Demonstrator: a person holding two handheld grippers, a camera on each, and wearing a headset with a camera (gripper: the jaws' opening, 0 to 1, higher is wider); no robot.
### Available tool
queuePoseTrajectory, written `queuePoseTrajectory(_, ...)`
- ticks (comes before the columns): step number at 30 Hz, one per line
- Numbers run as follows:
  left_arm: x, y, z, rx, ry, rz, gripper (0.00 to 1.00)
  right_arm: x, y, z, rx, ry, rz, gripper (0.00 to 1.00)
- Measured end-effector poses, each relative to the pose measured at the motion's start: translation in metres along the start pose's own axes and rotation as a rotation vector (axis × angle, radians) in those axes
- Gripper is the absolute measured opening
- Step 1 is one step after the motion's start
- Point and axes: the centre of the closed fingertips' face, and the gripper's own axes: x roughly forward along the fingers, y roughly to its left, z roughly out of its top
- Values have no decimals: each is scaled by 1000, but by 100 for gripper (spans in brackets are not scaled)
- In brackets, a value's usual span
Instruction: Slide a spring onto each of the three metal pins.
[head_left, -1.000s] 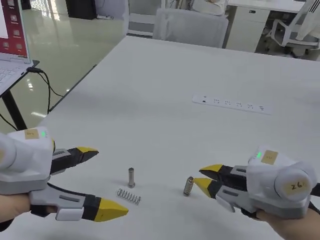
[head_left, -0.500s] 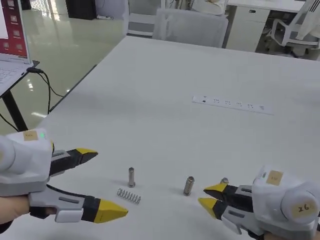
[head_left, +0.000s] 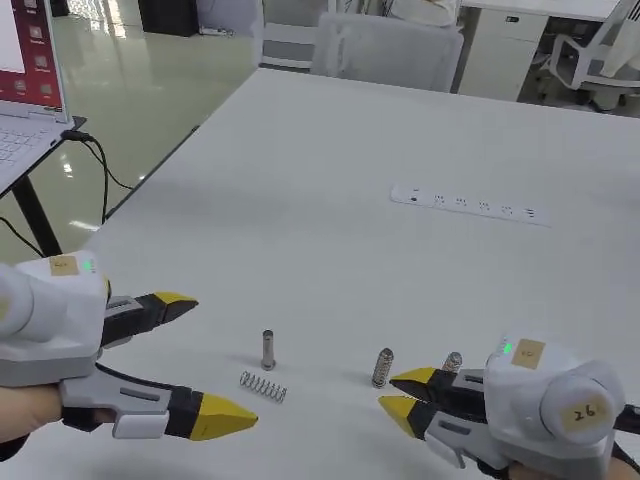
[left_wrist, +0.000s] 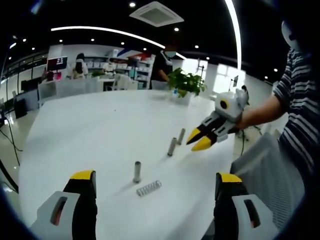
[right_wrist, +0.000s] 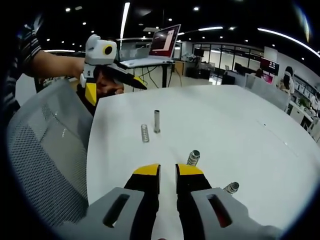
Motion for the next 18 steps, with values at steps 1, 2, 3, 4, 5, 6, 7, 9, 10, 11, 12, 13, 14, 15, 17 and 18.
queuePoseTrajectory(1,0,0,0,-2,1,1,96,2,2,3,-3,-4,7,10)
queuePoseTrajectory(2,0,0,0,-2,0,1,96,4,4,5,-4,-7,11,10)
queuePoseTrajectory(3,0,-1,-1,0,2,-2,96,6,5,8,-7,-13,16,10)
queuePoseTrajectory(4,0,-1,-1,2,4,-2,96,7,6,10,-9,-15,17,10)
queuePoseTrajectory(5,-1,-1,-1,1,6,-2,96,9,6,14,-10,-21,18,9)
queuePoseTrajectory(6,-1,-1,-1,1,5,-2,96,11,7,17,-8,-27,21,9)
queuePoseTrajectory(7,-1,-1,-1,0,5,-2,96,12,7,20,-9,-32,23,10)
queuePoseTrajectory(9,-1,-1,0,-1,2,-1,96,16,9,25,-18,-39,30,9)
queuePoseTrajectory(10,-1,0,0,-1,3,-2,96,18,10,28,-23,-41,32,9)
queuePoseTrajectory(11,0,-1,-1,0,4,-2,96,20,12,31,-24,-46,36,9)
queuePoseTrajectory(12,0,-1,-1,0,6,-3,96,22,13,34,-23,-49,41,9)
queuePoseTrajectory(13,0,-1,-1,1,6,-3,96,23,15,37,-24,-54,46,9)
queuePoseTrajectory(14,0,-1,-1,0,6,-3,96,26,17,40,-28,-59,51,9)
queuePoseTrajectory(15,0,-1,-1,0,5,-2,96,28,19,42,-33,-64,55,9)
queuePoseTrajectory(17,0,-1,-1,-1,4,-3,96,32,23,47,-36,-71,68,9)
queuePoseTrajectory(18,0,-1,-1,-1,5,-3,96,33,25,49,-38,-72,72,10)
